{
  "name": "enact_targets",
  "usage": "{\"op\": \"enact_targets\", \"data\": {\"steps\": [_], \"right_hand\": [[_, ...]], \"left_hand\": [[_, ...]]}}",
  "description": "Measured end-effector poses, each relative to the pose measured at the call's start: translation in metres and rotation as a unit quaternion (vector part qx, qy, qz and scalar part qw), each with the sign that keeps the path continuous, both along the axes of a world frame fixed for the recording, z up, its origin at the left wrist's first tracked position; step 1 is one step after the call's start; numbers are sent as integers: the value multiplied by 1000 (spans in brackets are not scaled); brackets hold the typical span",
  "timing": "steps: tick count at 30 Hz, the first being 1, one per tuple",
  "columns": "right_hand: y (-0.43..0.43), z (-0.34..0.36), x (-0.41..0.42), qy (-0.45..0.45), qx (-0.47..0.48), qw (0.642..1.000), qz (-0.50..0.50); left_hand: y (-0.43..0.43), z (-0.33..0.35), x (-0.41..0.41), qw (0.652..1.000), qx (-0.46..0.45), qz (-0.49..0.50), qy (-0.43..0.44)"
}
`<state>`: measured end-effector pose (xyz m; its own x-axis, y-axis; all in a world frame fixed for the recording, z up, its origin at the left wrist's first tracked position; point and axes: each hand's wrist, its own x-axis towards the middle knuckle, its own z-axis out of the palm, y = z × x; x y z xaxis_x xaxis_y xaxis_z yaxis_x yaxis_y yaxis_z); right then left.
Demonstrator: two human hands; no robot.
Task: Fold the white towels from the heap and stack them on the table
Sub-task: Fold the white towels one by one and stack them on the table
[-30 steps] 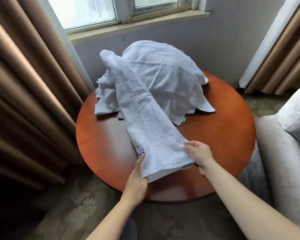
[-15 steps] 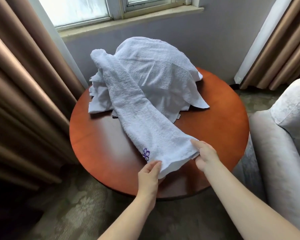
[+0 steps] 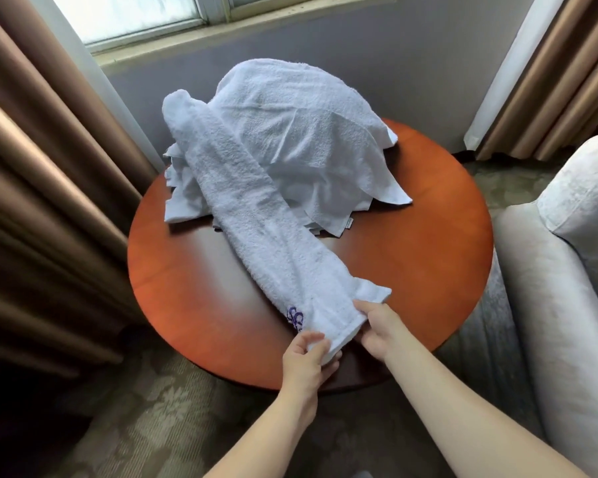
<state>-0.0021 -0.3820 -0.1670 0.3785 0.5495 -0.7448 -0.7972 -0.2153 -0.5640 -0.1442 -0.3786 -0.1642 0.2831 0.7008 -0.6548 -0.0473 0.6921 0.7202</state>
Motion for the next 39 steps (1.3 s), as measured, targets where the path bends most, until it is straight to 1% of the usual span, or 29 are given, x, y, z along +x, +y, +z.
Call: {"op": "enact_targets", "data": {"steps": [3,5,7,11,14,16,19,22,24,28,31,33,36,39], "right_hand": [[-3,7,10,-91,-12,995,44],[-5,11,20,-136,-21,989,56],[-12,16,32,-154,-29,986,56],[-34,19,56,-154,-48,986,48],[-52,16,72,-152,-64,986,26],[-61,14,80,-146,-73,987,0],[-70,12,86,-128,-76,989,-26],[-73,13,87,-128,-68,989,-23],[-71,15,89,-142,-74,986,-35],[-71,19,98,-174,-120,975,-71],[-70,21,99,-187,-138,971,-52],[-69,19,99,-185,-148,971,-28],[-70,17,101,-172,-143,974,-28],[-71,21,104,-172,-129,976,-44]], "left_hand": [[2,-8,2,1000,-27,-1,7],[11,-11,6,997,-55,46,-29],[23,-14,11,992,-76,83,-63],[50,-19,22,987,-109,78,-84],[60,-16,35,986,-125,71,-82],[62,-13,46,984,-136,84,-82],[60,-15,60,983,-152,88,-50],[57,-20,67,985,-146,88,-27],[55,-18,69,985,-132,105,-37],[27,-19,65,977,-103,178,-61],[13,-26,57,968,-137,196,-77],[23,-31,51,967,-156,179,-95],[43,-23,49,972,-162,119,-118],[63,-21,54,973,-143,136,-122]]}}
